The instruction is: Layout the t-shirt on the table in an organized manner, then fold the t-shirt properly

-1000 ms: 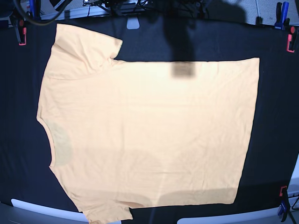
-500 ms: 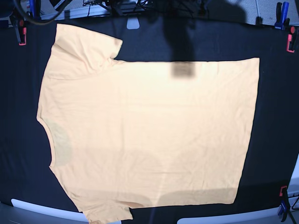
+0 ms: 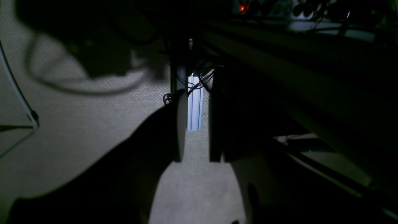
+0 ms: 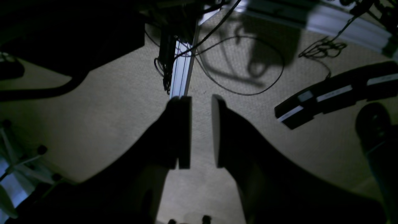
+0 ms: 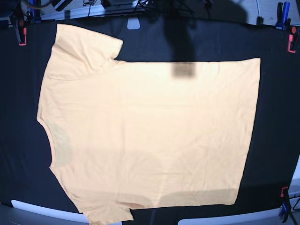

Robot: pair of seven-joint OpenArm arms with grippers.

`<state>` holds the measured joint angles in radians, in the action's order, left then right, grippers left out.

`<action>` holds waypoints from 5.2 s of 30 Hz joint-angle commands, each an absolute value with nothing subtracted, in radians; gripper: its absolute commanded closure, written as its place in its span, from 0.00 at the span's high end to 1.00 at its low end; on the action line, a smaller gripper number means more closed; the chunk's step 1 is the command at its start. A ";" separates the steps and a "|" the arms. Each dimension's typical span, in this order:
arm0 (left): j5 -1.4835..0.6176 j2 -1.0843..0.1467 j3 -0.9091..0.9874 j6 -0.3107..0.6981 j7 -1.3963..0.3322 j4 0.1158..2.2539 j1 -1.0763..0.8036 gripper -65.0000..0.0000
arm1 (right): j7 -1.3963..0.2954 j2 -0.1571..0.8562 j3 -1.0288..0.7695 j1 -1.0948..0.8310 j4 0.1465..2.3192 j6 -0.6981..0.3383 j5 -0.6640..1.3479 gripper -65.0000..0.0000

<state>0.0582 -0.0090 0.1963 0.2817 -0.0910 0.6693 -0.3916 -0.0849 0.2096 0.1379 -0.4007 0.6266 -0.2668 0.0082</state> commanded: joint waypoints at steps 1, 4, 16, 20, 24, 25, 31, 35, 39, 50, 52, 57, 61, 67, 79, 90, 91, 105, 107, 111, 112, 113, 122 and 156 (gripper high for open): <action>0.058 -0.014 0.194 0.290 -0.090 0.704 -0.416 0.17 | -0.085 0.221 0.138 -0.421 0.659 -0.277 0.027 0.17; 0.049 -0.023 0.194 0.293 -0.110 0.790 -0.466 0.17 | -0.118 0.245 0.138 -0.468 0.739 -0.277 0.064 0.17; -0.032 -0.138 0.194 0.292 -0.176 1.171 -0.712 0.17 | -0.312 0.397 0.138 -0.683 1.151 -0.282 0.303 0.17; -0.031 -0.172 0.194 0.292 -0.214 1.315 -0.788 0.17 | -0.383 0.470 0.138 -0.783 1.329 -0.282 0.367 0.17; -0.031 -0.215 0.195 0.292 -0.220 1.473 -0.863 0.17 | -0.387 0.548 0.137 -0.894 1.507 -0.282 0.382 0.17; -0.031 -0.228 0.195 0.292 -0.225 1.515 -0.881 0.17 | -0.387 0.567 0.137 -0.922 1.552 -0.282 0.382 0.17; -0.026 -0.315 0.195 0.292 -0.321 1.765 -0.962 0.17 | -0.418 0.639 0.072 -1.069 1.819 -0.282 0.374 0.17; 0.080 -0.381 0.195 0.291 -0.341 1.911 -0.983 0.17 | -0.472 0.643 -0.057 -1.129 1.984 -0.284 0.374 0.17; 0.186 -0.457 0.195 0.281 -0.344 2.027 -0.980 0.17 | -0.518 0.647 -0.201 -1.137 2.104 -0.312 0.375 0.17; 0.288 -0.673 0.195 0.295 -0.336 2.122 -0.897 0.20 | -0.519 0.746 -0.484 -1.125 2.236 -0.337 0.322 0.18; 0.287 -0.695 0.194 0.327 -0.336 2.122 -0.863 0.26 | -0.525 0.748 -0.500 -1.125 2.236 -0.337 0.257 0.22; 0.253 -0.702 0.186 0.376 -0.322 2.115 -0.787 0.34 | -0.536 0.748 -0.504 -1.125 2.236 -0.337 0.159 0.41; 0.246 -0.702 0.106 0.379 -0.322 2.058 -0.723 0.34 | -0.537 0.748 -0.504 -1.125 2.236 -0.336 0.156 0.41; 0.358 -0.705 -0.068 0.377 -0.335 1.884 -0.592 0.34 | -0.540 0.748 -0.504 -1.125 2.236 -0.336 0.156 0.41; 0.367 -0.717 -0.145 0.363 -0.340 1.691 -0.441 0.34 | -0.544 0.745 -0.504 -1.125 2.236 -0.334 0.155 0.41; 0.397 -0.771 -0.145 0.348 -0.321 1.688 -0.409 0.33 | -0.544 0.745 -0.504 -1.125 2.236 -0.334 0.156 0.41; 0.400 -0.772 -0.145 0.335 -0.321 1.688 -0.406 0.33 | -0.545 0.745 -0.504 -1.125 2.236 -0.334 0.156 0.41; 0.398 -0.774 -0.145 0.315 -0.286 1.688 -0.397 0.00 | -0.544 0.745 -0.504 -1.125 2.236 -0.334 0.155 0.41; 0.376 -0.774 -0.145 0.315 -0.279 1.688 -0.397 0.00 | -0.543 0.745 -0.504 -1.125 2.236 -0.334 0.155 0.41; 0.364 -0.774 -0.145 0.315 -0.279 1.688 -0.397 0.00 | -0.534 0.746 -0.504 -1.125 2.236 -0.334 0.084 0.41; 0.364 -0.774 -0.145 0.315 -0.279 1.688 -0.397 0.00 | -0.529 0.746 -0.504 -1.125 2.236 -0.337 0.061 0.41; 0.363 -0.775 -0.145 0.315 -0.279 1.688 -0.397 0.00 | -0.521 0.746 -0.504 -1.125 2.236 -0.345 0.036 0.41; 0.336 -0.784 -0.145 0.315 -0.267 1.688 -0.399 0.00 | -0.442 0.789 -0.491 -1.126 2.231 -0.434 -0.115 0.50; 0.340 -0.784 -0.145 0.315 -0.260 1.688 -0.399 0.00 | -0.355 0.873 0.028 -0.730 1.885 -0.287 -0.611 0.50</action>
<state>0.3374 -0.7650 -0.1516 0.3252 -0.2691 1.6752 -0.4042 -0.3523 0.8528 0.0387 -0.7284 1.8748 -0.3023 -0.6018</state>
